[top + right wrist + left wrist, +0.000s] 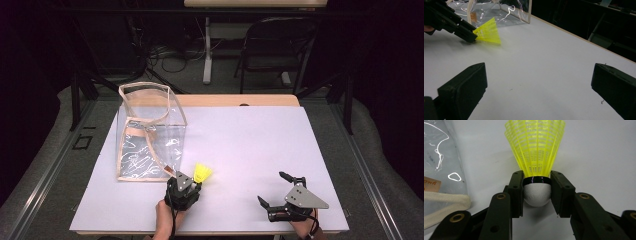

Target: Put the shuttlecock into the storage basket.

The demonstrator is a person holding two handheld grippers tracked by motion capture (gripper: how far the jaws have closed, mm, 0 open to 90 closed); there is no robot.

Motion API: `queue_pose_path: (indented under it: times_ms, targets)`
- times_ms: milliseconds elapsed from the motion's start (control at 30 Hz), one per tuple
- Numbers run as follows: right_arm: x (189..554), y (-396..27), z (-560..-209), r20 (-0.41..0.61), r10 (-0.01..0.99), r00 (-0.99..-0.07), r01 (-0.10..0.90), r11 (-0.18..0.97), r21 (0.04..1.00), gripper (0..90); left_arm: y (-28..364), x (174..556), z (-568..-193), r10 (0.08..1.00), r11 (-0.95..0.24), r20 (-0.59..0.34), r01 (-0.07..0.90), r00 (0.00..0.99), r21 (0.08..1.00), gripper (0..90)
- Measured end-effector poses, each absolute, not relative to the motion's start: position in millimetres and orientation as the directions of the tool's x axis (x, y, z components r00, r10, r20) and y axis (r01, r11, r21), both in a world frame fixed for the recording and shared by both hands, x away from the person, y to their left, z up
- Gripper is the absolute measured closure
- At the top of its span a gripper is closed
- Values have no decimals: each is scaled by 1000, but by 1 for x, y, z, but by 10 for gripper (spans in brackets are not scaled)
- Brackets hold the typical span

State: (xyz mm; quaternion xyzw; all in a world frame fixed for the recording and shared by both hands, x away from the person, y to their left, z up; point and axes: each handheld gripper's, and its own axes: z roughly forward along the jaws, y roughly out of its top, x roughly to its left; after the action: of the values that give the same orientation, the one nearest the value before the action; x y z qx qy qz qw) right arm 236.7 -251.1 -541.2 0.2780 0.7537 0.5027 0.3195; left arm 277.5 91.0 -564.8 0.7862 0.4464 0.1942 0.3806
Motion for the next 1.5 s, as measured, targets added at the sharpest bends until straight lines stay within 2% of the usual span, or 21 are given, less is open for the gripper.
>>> queue_pose_path:
  times_ms: [1500]
  targets:
    - [237,-250,-542,-199,743,-639,104,339,935,0,97,283,-548,838,-282,-48,506,544,815,647]
